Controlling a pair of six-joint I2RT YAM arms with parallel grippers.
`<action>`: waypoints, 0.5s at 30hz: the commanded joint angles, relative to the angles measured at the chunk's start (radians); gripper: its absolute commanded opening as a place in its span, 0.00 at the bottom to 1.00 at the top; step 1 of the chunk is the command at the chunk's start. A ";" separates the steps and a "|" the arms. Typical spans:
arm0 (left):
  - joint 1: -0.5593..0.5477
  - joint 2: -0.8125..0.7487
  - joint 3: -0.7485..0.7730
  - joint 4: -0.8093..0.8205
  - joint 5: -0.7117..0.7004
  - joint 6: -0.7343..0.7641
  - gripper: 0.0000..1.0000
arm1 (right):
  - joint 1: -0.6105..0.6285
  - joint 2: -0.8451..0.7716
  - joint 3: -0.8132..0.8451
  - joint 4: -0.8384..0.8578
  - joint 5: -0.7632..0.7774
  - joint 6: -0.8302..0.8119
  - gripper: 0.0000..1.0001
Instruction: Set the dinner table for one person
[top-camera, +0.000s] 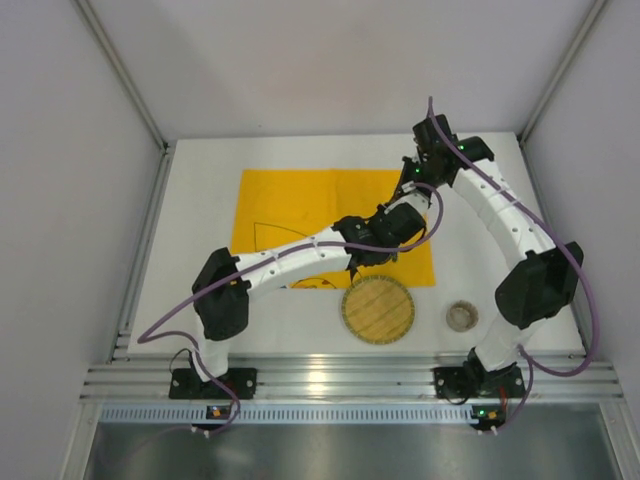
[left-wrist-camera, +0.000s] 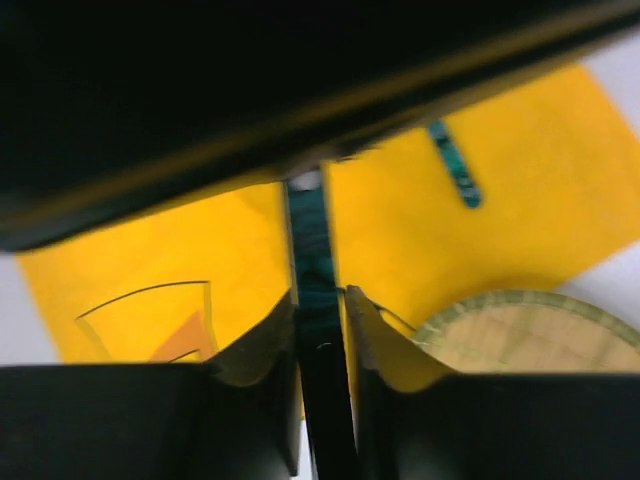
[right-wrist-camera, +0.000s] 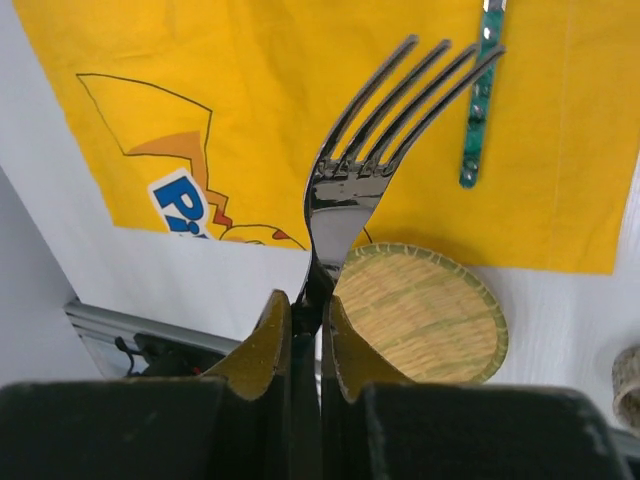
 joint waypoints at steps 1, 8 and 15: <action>-0.072 0.051 0.087 -0.027 -0.138 0.082 0.17 | 0.026 -0.054 -0.015 0.007 -0.071 -0.002 0.00; -0.103 0.041 0.107 -0.036 -0.130 0.053 0.00 | 0.049 -0.046 -0.022 0.017 -0.076 -0.004 0.04; 0.013 -0.083 -0.011 -0.033 -0.036 -0.054 0.00 | 0.028 -0.009 0.108 -0.028 -0.031 -0.053 1.00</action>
